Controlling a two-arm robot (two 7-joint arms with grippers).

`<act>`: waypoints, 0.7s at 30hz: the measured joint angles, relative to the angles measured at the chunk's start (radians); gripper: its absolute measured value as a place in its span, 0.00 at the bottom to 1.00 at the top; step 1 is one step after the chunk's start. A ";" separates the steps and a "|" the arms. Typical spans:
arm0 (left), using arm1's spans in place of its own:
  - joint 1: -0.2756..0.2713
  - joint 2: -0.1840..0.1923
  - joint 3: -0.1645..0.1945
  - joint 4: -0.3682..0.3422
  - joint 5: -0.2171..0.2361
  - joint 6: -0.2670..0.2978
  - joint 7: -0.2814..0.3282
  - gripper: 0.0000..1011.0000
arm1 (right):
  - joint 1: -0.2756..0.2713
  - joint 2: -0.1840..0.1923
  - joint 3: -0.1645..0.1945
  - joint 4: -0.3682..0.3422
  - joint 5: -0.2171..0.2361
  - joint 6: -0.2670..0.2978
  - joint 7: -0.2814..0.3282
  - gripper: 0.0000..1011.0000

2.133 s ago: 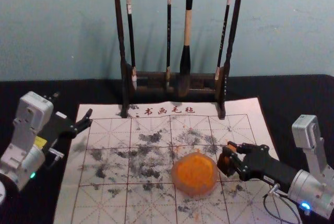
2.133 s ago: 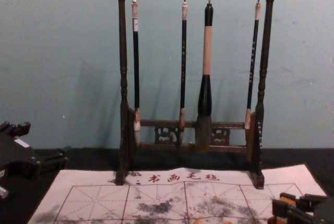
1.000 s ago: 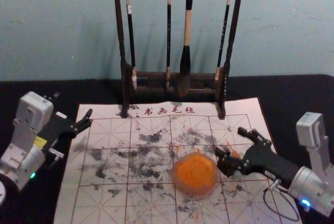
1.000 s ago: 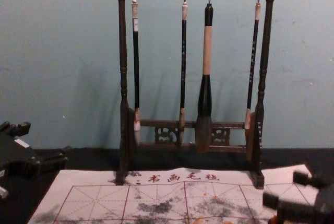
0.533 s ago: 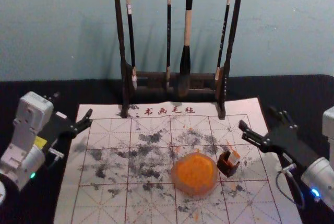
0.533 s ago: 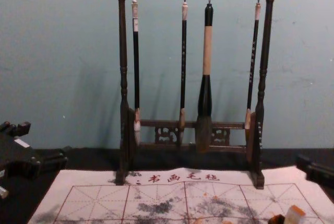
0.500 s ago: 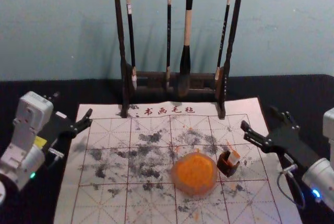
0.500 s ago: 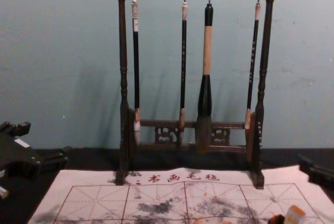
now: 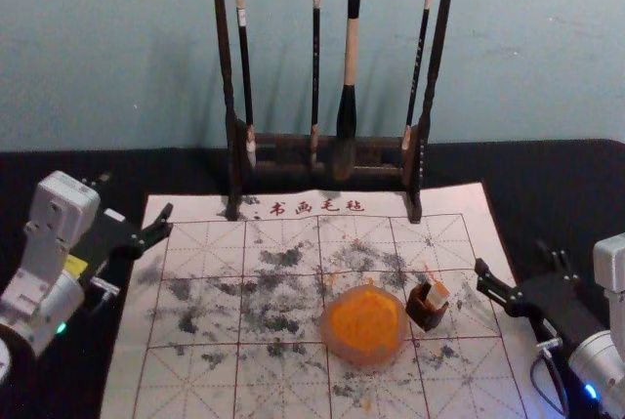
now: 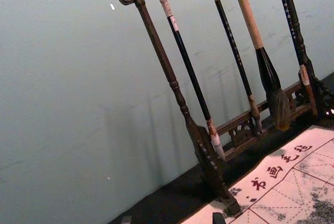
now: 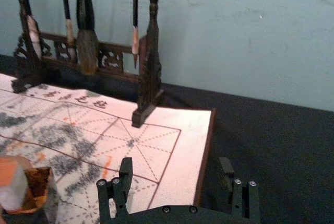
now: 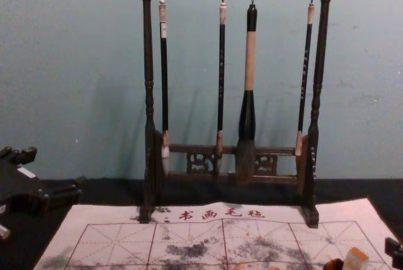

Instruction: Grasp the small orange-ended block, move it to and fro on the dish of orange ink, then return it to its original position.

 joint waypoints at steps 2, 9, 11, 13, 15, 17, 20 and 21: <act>0.000 0.000 0.000 0.000 0.000 0.000 0.000 0.99 | 0.004 -0.005 0.003 0.010 -0.005 0.004 -0.003 0.99; 0.000 0.000 0.000 0.000 0.000 0.000 0.000 0.99 | 0.007 -0.008 0.004 0.016 -0.008 0.006 -0.005 0.99; 0.000 0.000 0.000 0.000 0.000 0.000 0.000 0.99 | 0.007 -0.008 0.004 0.015 -0.008 0.006 -0.005 0.99; 0.000 0.000 0.000 0.000 0.000 0.000 0.000 0.99 | 0.006 -0.007 0.004 0.014 -0.008 0.006 -0.005 0.99; 0.000 0.000 0.000 0.000 0.000 0.000 0.000 0.99 | 0.006 -0.007 0.004 0.013 -0.008 0.005 -0.005 0.99; 0.000 0.000 0.000 0.000 0.000 0.000 0.000 0.99 | 0.006 -0.006 0.004 0.012 -0.007 0.005 -0.005 0.99; 0.000 0.000 0.000 0.000 0.000 0.000 0.000 0.99 | 0.005 -0.006 0.003 0.011 -0.007 0.005 -0.005 0.99; 0.000 0.000 0.000 0.000 0.000 0.000 0.000 0.99 | 0.005 -0.006 0.003 0.011 -0.007 0.005 -0.005 0.99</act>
